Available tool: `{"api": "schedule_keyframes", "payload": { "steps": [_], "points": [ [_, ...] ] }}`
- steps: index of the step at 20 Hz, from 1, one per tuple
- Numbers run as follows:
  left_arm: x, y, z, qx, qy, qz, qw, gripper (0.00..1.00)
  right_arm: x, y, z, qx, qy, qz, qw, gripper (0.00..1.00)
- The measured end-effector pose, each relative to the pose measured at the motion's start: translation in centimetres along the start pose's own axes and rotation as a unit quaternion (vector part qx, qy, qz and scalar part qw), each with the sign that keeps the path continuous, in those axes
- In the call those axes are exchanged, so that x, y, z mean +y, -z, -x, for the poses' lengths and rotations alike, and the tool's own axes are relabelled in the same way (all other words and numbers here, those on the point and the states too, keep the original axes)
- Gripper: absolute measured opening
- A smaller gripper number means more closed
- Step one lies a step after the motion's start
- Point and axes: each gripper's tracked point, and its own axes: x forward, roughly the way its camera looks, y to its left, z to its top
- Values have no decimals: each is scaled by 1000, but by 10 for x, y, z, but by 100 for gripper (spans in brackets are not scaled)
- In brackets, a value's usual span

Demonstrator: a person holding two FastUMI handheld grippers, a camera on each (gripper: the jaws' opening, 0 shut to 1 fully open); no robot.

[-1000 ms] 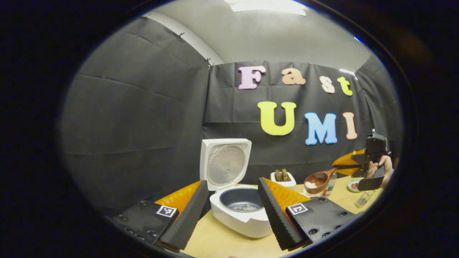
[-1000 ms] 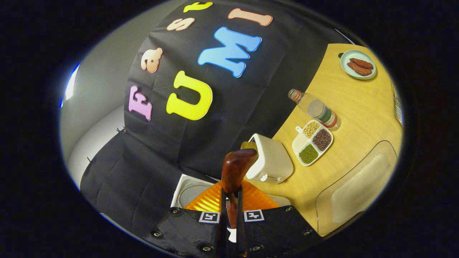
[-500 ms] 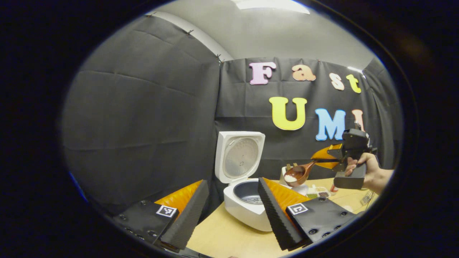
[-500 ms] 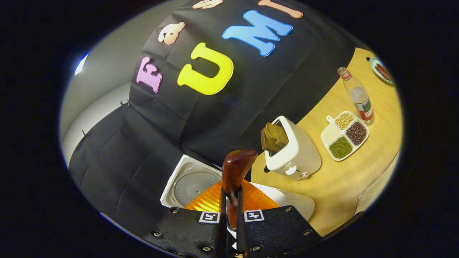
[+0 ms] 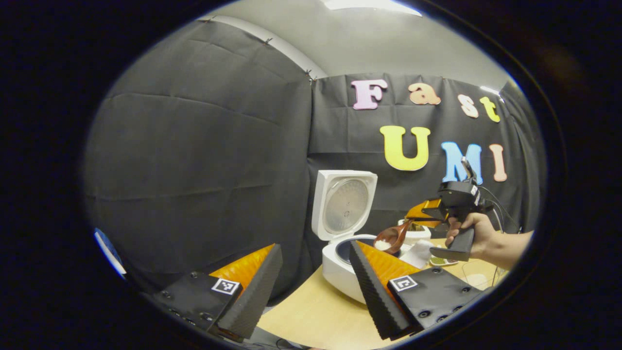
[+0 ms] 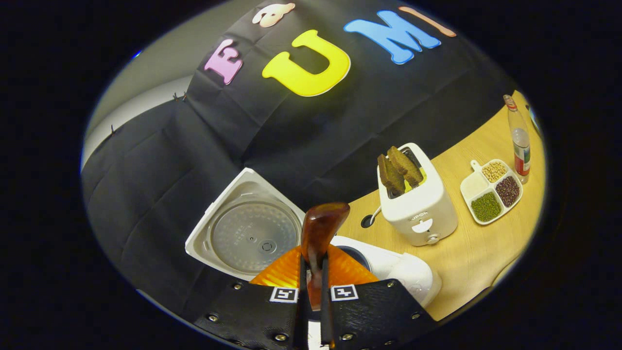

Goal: Close the left gripper, press the button to open the rice cooker; take a wooden spoon from the chopstick holder with the right hand, scoop a spoonful of rice and pour it into the rice cooker, then put the wooden spoon back into the chopstick holder.

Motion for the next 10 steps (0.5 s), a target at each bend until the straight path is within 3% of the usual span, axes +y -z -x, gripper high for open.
{"api": "schedule_keyframes", "payload": {
  "steps": [2, 3, 4, 6, 7, 10],
  "points": [
    [7, 5, 2, 4, -9, 2, 1000, 92, 8, 7, -4, 1, 1, 71, 997, 10],
    [10, 6, 2, 5, -12, 4, 1000, 100, 12, 10, -5, 1, 0, 108, 994, 10],
    [11, 7, 2, 7, -13, 7, 1000, 96, 18, 12, -7, -2, -3, 144, 990, 10],
    [15, 16, 4, 12, -16, 9, 1000, 92, 28, 16, -9, -5, -11, 209, 978, 10],
    [16, 17, 4, 14, -19, 10, 1000, 96, 32, 17, -10, -7, -13, 238, 971, 10],
    [15, 16, 3, 13, -21, 16, 1000, 96, 45, 19, -7, -18, -13, 318, 948, 10]
  ]
}}
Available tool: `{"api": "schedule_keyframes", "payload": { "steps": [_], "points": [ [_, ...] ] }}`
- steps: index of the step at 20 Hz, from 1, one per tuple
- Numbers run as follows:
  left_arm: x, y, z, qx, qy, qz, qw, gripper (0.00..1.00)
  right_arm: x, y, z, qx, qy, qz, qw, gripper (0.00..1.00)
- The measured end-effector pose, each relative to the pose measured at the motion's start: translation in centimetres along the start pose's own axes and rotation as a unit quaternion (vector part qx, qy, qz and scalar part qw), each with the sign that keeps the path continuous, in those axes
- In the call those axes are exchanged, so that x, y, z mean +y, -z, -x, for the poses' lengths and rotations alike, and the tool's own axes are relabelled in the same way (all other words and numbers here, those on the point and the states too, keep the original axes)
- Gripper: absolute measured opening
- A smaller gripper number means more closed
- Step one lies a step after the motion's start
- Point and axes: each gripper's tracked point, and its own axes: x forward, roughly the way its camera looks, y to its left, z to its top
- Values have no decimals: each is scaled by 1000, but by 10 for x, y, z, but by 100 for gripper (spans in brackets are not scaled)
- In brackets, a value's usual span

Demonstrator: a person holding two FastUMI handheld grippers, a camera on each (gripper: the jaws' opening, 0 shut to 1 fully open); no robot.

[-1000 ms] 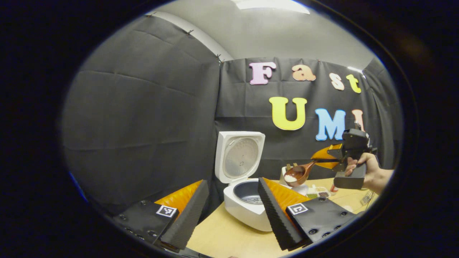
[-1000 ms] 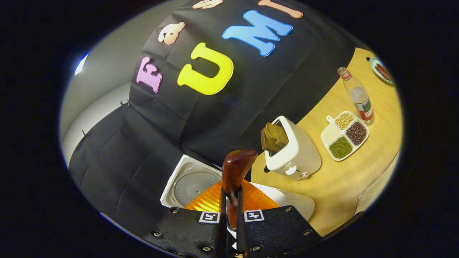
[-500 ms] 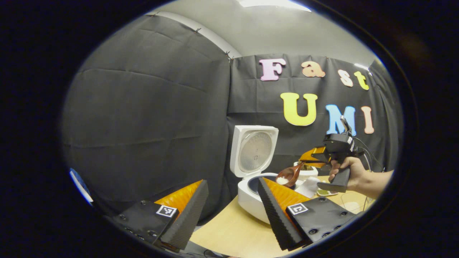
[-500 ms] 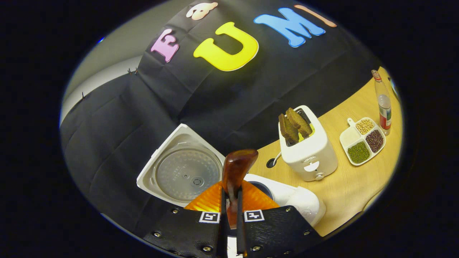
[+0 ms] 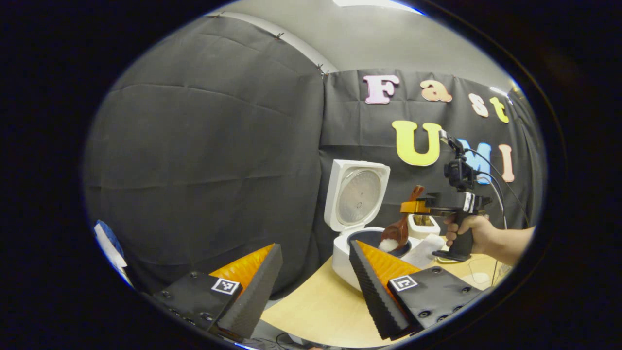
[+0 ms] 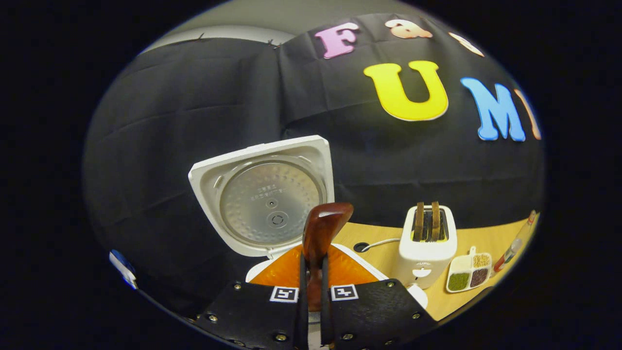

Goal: Close the left gripper, press the button to open the rice cooker; take a wooden spoon from the chopstick holder with the right hand, scoop a spoonful of rice and pour it into the rice cooker, then put the wooden spoon back into the chopstick holder.

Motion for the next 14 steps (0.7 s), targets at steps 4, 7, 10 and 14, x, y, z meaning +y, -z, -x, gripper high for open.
{"api": "schedule_keyframes", "payload": {
  "steps": [4, 7, 10, 14],
  "points": [
    [2, 0, 0, -2, -3, 3, 1000, 96, 7, -11, 3, -17, 5, 100, 995, 10],
    [4, -1, 2, -4, -3, 4, 1000, 96, 10, -12, 5, -32, 16, 192, 981, 10],
    [6, -1, 6, -4, -5, 4, 1000, 96, 18, -10, 7, -39, 13, 258, 965, 10],
    [7, -2, 5, -6, -5, 6, 1000, 96, 16, -3, 11, -27, 11, 252, 967, 10]
  ]
}}
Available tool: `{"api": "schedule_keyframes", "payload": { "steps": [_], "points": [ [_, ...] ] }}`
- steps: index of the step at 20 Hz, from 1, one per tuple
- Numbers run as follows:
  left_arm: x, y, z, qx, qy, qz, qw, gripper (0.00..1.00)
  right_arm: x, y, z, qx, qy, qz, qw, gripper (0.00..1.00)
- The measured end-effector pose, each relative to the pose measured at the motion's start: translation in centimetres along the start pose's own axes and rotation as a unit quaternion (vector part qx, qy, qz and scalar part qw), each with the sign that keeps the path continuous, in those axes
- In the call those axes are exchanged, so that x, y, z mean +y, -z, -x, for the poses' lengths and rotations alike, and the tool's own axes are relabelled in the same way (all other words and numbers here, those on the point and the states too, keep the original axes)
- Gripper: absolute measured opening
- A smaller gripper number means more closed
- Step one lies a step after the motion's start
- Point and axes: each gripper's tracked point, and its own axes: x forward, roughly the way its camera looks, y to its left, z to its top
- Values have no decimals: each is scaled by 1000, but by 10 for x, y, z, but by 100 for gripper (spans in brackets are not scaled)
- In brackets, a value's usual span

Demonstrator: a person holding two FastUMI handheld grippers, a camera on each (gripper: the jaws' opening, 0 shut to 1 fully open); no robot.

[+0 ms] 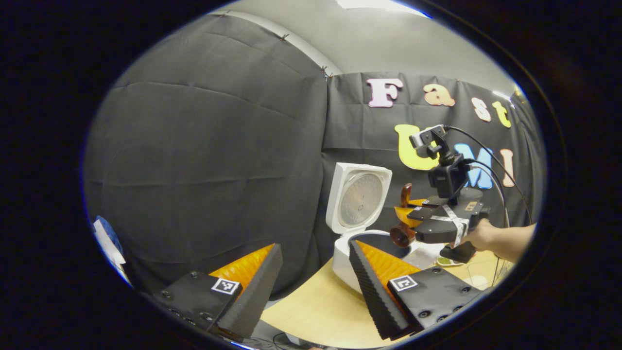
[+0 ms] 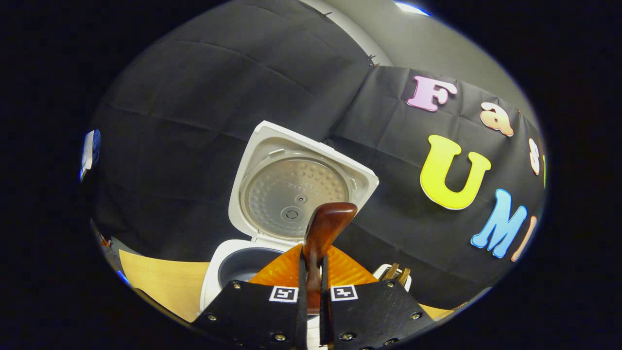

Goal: Close the left gripper, press the button to open the rice cooker; take a wooden spoon from the chopstick holder with the right hand, scoop a spoonful of rice and pour it into the rice cooker, then put the wooden spoon back into the chopstick holder.

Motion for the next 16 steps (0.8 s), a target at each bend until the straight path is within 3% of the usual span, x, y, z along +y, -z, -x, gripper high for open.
{"api": "schedule_keyframes", "payload": {
  "steps": [3, 6, 9, 14, 16],
  "points": [
    [-1, -3, 1, -6, 2, -2, 1000, 96, -2, 6, 0, 18, -10, -91, 996, 10],
    [-4, -9, 4, -9, 6, -2, 1000, 100, -19, 4, 4, 27, -19, -214, 976, 10],
    [-9, -16, 6, -18, 14, -6, 1000, 96, -40, -1, 14, 32, -17, -319, 947, 10],
    [-33, -34, -4, -33, 33, -11, 999, 96, -70, -11, 49, 26, -32, -475, 879, 10],
    [-49, -43, -5, -40, 45, -14, 998, 96, -87, -13, 68, 16, -27, -498, 866, 10]
  ]
}}
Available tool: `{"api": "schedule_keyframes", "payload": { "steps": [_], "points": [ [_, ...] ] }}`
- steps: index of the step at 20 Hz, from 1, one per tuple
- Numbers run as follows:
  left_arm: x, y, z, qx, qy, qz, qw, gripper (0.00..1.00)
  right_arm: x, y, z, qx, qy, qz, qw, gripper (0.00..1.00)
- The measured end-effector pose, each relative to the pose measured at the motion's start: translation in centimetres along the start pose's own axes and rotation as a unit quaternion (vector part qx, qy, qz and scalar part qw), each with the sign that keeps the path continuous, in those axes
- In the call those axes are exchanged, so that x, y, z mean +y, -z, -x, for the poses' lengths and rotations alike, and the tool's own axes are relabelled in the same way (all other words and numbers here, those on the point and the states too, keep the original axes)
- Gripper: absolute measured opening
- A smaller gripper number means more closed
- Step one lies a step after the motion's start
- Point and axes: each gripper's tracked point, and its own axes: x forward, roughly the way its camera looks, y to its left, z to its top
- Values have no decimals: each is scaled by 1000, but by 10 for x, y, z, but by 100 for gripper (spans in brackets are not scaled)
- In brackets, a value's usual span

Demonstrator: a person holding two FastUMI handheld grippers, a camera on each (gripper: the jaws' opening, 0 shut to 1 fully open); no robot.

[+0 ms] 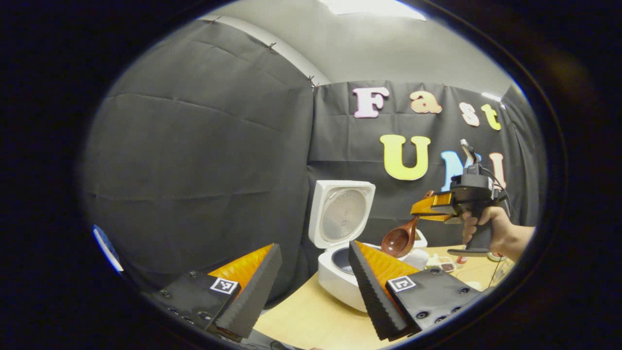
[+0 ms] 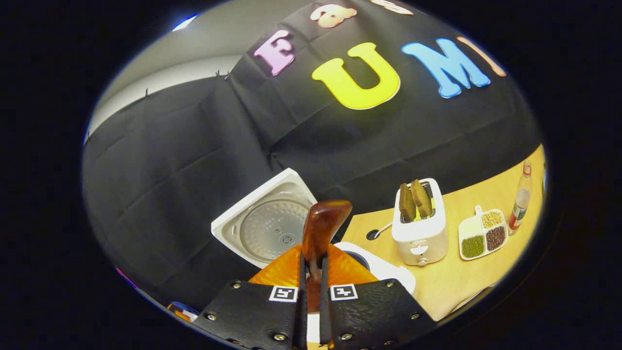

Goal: Close the left gripper, press the button to open the rice cooker; take a wooden spoon from the chopstick holder with the right hand, scoop a spoonful of rice and pour it into the rice cooker, then put the wooden spoon back into the chopstick holder.

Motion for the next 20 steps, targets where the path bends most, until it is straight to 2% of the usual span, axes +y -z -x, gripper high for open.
{"api": "schedule_keyframes", "payload": {
  "steps": [3, 5, 8, 10, 12, 13, 14, 17, 20],
  "points": [
    [-22, -10, -7, -10, 17, -9, 1000, 94, -16, -24, 31, -26, 9, -13, 1000, 10],
    [-41, -19, -8, -17, 29, -9, 999, 96, -28, -37, 55, -42, 14, -23, 999, 10],
    [-62, -30, -13, -24, 31, -13, 999, 94, -46, -52, 87, -60, 29, -25, 997, 10],
    [-78, -34, -17, -25, 35, -12, 999, 96, -65, -63, 107, -71, 45, -18, 996, 10],
    [-93, -35, -19, -21, 40, -9, 999, 94, -83, -75, 130, -83, 61, -14, 995, 10],
    [-102, -35, -19, -21, 44, -7, 999, 99, -93, -81, 140, -89, 70, -10, 993, 10],
    [-111, -36, -19, -21, 48, -6, 999, 96, -103, -85, 152, -95, 82, -5, 992, 10],
    [-136, -38, -21, -25, 62, -4, 998, 99, -134, -101, 185, -113, 114, 8, 987, 10],
    [-161, -45, -19, -31, 78, -2, 996, 96, -163, -112, 218, -131, 142, 13, 981, 10]
  ]
}}
